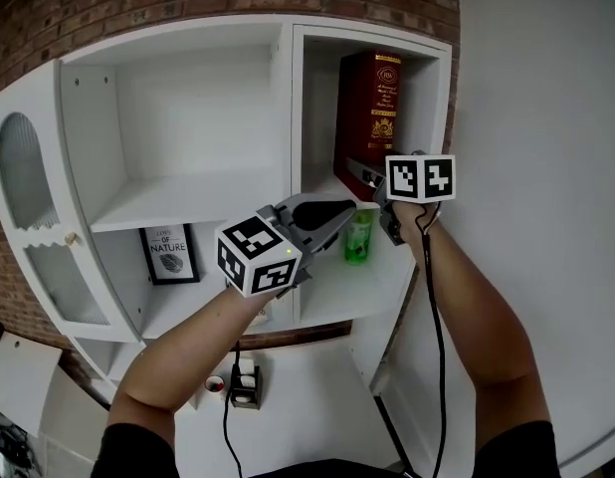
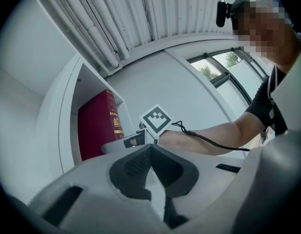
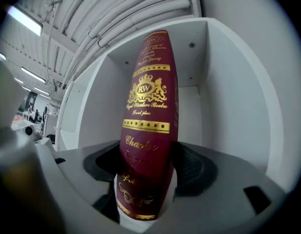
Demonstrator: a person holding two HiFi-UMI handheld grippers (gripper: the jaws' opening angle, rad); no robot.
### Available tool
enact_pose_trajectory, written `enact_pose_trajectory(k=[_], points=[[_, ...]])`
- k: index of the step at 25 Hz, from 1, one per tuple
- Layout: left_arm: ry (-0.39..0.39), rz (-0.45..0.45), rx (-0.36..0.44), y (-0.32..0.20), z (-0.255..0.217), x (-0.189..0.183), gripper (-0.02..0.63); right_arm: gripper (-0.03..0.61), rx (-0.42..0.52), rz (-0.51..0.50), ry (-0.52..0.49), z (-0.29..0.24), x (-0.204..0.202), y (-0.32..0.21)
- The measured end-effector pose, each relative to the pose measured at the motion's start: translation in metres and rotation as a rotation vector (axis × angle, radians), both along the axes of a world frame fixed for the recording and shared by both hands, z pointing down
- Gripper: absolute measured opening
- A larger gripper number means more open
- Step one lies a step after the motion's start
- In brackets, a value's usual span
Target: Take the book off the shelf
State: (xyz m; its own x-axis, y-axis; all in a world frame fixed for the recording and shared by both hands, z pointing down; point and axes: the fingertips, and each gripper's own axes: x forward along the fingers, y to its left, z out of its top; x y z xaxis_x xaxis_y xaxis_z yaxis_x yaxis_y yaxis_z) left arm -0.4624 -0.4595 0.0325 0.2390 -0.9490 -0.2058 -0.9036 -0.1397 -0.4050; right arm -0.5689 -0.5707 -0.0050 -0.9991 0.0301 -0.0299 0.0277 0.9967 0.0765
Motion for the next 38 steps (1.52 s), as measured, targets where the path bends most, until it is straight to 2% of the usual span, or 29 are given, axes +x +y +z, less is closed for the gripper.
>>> enact_pose_trajectory(k=[4, 9, 14, 21, 26, 29, 38], points=[[0.018, 0.022, 0.007, 0.014, -0.001, 0.001, 0.008, 0.266, 0.020, 0.022, 0.020, 0.001, 0.003, 0.001], [0.012, 0.042, 0.002, 0.033, 0.003, 0.008, 0.006, 0.252, 0.025, 0.044, 0.017, -0.001, 0.020, 0.014], [0.035, 0.073, 0.005, 0.044, 0.003, 0.016, 0.008, 0.249, 0.020, 0.058, -0.012, -0.001, 0.059, 0.030], [0.080, 0.134, -0.003, 0.041, 0.009, 0.048, 0.008, 0.245, 0.041, 0.094, -0.087, -0.003, 0.135, 0.043], [0.031, 0.117, -0.039, 0.035, 0.025, 0.085, 0.008, 0.244, -0.011, 0.066, -0.134, -0.005, 0.192, 0.038], [0.032, 0.091, -0.049, 0.032, 0.032, 0.103, 0.008, 0.242, -0.040, 0.048, -0.154, -0.006, 0.226, 0.031], [0.034, 0.057, -0.102, 0.030, 0.076, 0.198, 0.008, 0.241, -0.062, -0.009, -0.116, 0.034, 0.336, 0.034]])
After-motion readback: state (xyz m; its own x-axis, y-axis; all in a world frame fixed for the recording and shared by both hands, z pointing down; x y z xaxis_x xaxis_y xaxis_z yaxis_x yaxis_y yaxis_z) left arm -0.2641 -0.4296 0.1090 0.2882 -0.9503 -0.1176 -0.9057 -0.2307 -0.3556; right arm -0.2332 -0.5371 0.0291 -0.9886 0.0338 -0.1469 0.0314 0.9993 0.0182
